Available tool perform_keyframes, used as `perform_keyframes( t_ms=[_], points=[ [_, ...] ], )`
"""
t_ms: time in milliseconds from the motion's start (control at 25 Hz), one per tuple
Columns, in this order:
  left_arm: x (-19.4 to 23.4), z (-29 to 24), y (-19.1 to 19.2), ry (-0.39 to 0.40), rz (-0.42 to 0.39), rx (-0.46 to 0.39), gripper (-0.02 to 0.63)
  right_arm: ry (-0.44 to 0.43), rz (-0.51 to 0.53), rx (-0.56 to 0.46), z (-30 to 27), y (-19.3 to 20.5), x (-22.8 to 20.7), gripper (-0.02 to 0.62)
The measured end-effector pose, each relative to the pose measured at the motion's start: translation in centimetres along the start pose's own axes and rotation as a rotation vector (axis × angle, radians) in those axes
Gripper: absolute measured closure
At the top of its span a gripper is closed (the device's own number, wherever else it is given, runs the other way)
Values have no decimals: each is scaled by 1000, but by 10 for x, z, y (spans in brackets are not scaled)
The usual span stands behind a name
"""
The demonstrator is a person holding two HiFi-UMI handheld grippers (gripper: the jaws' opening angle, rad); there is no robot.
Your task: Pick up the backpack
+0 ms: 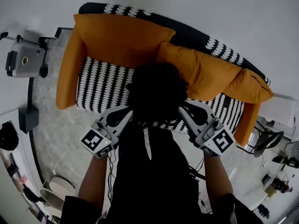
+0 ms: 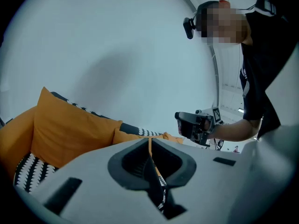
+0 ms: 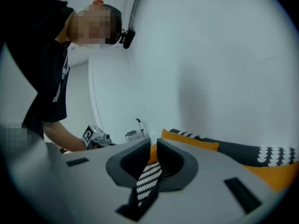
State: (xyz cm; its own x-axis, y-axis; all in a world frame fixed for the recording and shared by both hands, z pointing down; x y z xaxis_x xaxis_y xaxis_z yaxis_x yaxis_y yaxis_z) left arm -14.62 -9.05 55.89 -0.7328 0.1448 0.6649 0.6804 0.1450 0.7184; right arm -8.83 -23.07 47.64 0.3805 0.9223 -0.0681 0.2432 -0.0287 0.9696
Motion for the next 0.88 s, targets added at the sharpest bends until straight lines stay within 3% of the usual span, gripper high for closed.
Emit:
perform_keyframes(
  t_ms=[440,560,720,880],
  points=[
    [34,-21,14,-107,-36,-30,580,-67,23,5,-15,53,-39,562],
    [47,-27,17,-131,-37,-40,580,-87,24,18,-22,68,-43,511],
    [62,-36,24,-155,-27,-42,580,-96,24,34,-29,86,-48,506],
    [79,-45,37,-168,-1,-23,511,-89,29,56,-33,104,-59,492]
  ],
)
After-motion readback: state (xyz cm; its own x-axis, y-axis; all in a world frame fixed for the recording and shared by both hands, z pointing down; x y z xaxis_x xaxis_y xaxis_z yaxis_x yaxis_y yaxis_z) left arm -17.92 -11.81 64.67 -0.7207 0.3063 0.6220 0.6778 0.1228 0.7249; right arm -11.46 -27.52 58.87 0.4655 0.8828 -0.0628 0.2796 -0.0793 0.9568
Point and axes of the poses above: the fingertips, and each gripper's own axes: z backward along the fingers, x to its left, y out of its underside, the point moved 1 cm from there along z, backward along the fingers, and after that the axes turned 12 degrees about z, right-handed, at the moved point
